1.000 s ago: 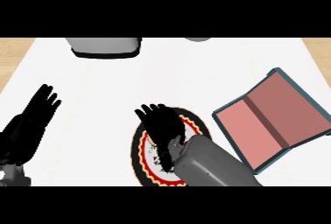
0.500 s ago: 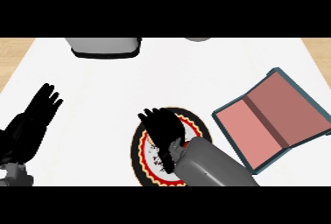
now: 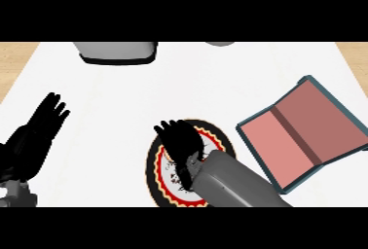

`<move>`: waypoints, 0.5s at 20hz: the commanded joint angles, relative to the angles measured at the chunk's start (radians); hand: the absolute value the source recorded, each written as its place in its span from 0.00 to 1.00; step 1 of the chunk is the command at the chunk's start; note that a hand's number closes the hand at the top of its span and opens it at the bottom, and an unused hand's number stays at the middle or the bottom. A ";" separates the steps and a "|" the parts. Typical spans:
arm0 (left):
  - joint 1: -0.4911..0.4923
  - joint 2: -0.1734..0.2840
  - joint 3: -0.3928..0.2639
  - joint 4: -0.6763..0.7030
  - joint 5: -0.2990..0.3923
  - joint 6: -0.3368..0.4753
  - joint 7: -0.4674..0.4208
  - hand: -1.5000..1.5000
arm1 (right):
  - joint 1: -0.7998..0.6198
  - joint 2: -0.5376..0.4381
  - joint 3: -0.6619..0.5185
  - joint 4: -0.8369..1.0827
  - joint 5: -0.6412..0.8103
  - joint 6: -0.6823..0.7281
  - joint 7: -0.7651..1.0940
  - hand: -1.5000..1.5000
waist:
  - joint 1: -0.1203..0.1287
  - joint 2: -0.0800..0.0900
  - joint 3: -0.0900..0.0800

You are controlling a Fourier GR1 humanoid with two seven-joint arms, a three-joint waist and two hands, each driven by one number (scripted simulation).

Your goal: Pick the cupcake from the plate and place it in the cardboard box

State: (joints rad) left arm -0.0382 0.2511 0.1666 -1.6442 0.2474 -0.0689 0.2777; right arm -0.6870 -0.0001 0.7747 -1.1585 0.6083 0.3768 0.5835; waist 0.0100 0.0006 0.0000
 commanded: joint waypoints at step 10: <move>0.016 -0.016 0.028 0.016 -0.019 -0.039 -0.052 0.50 | -0.005 0.000 0.010 0.053 0.073 -0.093 -0.171 1.00 | -0.003 -0.001 0.000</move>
State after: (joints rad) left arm -0.0454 0.2548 0.1957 -1.6524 0.2527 -0.0922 0.2896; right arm -0.7009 -0.0008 0.7859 -1.0813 0.6664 0.2671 0.4244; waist 0.0100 -0.0001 0.0003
